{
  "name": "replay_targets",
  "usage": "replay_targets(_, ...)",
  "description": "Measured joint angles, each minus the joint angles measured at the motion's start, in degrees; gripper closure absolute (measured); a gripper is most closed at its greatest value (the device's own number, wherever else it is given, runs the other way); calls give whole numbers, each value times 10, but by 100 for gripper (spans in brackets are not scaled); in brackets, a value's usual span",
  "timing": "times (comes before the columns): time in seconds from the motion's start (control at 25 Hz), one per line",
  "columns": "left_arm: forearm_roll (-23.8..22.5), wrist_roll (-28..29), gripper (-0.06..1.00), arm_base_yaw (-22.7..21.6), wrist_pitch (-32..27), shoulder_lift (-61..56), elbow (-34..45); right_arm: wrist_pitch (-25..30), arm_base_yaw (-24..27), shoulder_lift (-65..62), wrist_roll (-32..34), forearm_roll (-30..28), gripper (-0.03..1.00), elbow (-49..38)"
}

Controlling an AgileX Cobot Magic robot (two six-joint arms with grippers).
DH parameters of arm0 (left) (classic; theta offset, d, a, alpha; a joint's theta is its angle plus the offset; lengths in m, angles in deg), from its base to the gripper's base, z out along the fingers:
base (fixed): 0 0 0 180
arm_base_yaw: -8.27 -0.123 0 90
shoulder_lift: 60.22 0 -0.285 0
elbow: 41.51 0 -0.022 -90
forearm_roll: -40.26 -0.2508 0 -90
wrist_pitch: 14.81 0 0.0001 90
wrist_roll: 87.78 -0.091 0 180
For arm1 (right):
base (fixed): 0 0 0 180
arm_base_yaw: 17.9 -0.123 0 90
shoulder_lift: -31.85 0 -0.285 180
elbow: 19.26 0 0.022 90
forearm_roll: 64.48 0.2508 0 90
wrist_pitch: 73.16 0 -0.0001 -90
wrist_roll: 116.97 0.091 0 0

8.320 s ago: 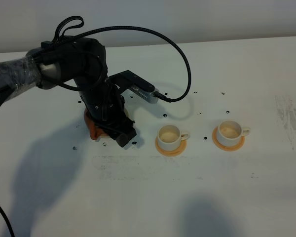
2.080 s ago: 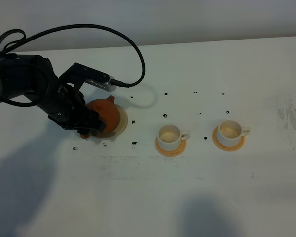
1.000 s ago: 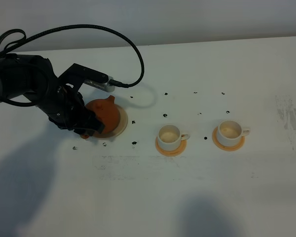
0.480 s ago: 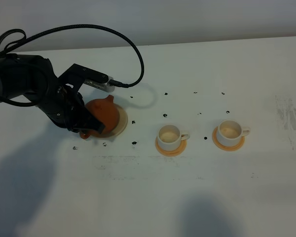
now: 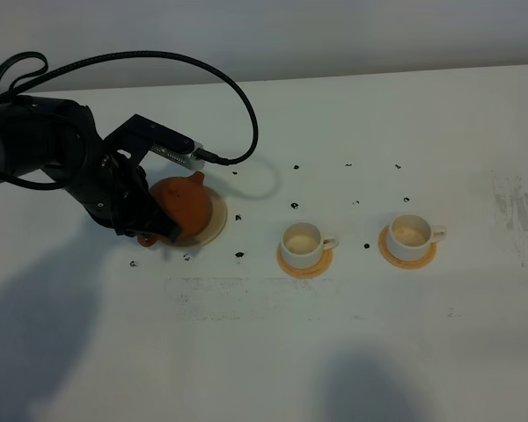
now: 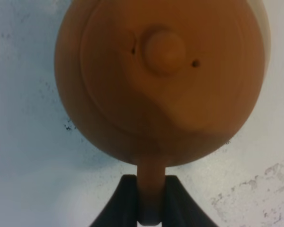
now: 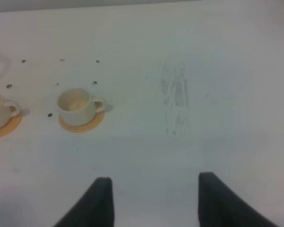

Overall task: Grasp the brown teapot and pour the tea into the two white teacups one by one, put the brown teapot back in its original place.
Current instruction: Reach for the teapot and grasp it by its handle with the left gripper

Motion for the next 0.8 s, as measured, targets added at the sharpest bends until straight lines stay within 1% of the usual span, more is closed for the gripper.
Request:
replay_targets(0.48, -1, -49, 83, 0, 6, 0, 0, 0, 0, 0, 0, 0, 55, 0)
replay_targets(0.8, -5, -52, 83, 0, 21, -8, 0, 0, 0, 0, 0, 0, 55, 0)
